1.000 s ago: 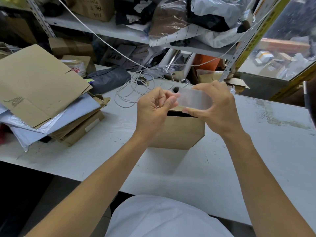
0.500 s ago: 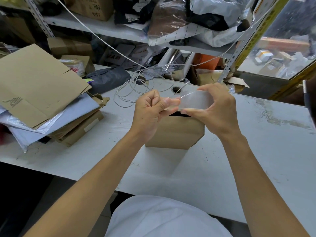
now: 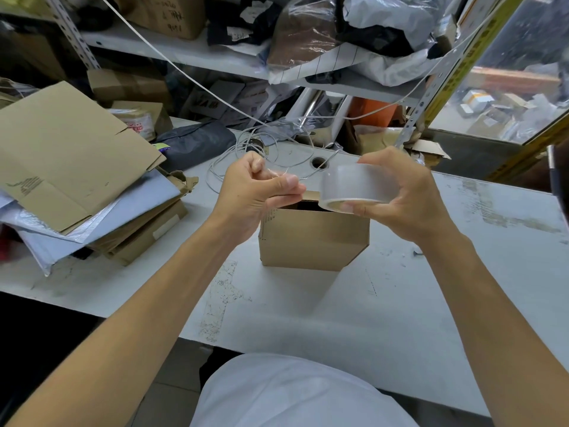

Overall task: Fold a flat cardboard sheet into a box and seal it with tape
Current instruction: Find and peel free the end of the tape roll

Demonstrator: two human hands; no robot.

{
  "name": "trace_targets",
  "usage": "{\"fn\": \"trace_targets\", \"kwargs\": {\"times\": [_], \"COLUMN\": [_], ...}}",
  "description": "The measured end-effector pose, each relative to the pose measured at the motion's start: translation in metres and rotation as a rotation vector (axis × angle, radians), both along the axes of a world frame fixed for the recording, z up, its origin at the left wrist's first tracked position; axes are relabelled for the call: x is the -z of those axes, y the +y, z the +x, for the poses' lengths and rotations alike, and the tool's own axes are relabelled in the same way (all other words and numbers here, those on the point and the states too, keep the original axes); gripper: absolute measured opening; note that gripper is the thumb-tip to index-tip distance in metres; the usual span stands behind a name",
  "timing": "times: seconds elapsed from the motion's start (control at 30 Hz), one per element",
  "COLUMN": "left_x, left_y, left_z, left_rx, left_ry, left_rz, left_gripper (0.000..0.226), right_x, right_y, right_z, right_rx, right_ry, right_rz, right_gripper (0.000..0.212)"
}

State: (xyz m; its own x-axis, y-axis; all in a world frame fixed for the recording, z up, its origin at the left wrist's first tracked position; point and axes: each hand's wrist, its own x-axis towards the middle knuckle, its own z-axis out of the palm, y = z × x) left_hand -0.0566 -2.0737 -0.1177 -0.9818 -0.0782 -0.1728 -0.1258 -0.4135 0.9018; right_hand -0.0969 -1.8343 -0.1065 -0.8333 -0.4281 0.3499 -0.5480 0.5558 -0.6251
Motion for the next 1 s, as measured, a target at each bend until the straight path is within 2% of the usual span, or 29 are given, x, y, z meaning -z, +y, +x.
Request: {"fn": "trace_targets", "kwargs": {"times": [0.23,0.43,0.6,0.87,1.0], "left_x": [-0.006,-0.001,0.004,0.013,0.020], "left_y": [-0.012,-0.014,-0.015,-0.013,-0.010], "left_z": [0.004,0.006,0.008,0.011,0.014], "left_rx": [-0.027,-0.041,-0.114,-0.135,-0.229], "left_ry": [-0.015,-0.085,-0.078,-0.221,-0.283], "left_rz": [-0.030,0.062,-0.078,-0.036,0.016], "left_gripper": [0.049,0.045,0.047,0.014,0.021], "right_x": [-0.001,0.000,0.002,0.005,0.011], "right_y": [0.003,-0.011,-0.014,-0.013,-0.010], "right_z": [-0.006,-0.004,-0.002,-0.004,0.001], "right_rx": [-0.002,0.025,0.008,0.049,0.077], "right_ry": [0.053,0.103,0.130,0.138,0.131], "right_rz": [0.128,0.150,0.180,0.212,0.166], "right_gripper": [0.068,0.067,0.061,0.065,0.060]}}
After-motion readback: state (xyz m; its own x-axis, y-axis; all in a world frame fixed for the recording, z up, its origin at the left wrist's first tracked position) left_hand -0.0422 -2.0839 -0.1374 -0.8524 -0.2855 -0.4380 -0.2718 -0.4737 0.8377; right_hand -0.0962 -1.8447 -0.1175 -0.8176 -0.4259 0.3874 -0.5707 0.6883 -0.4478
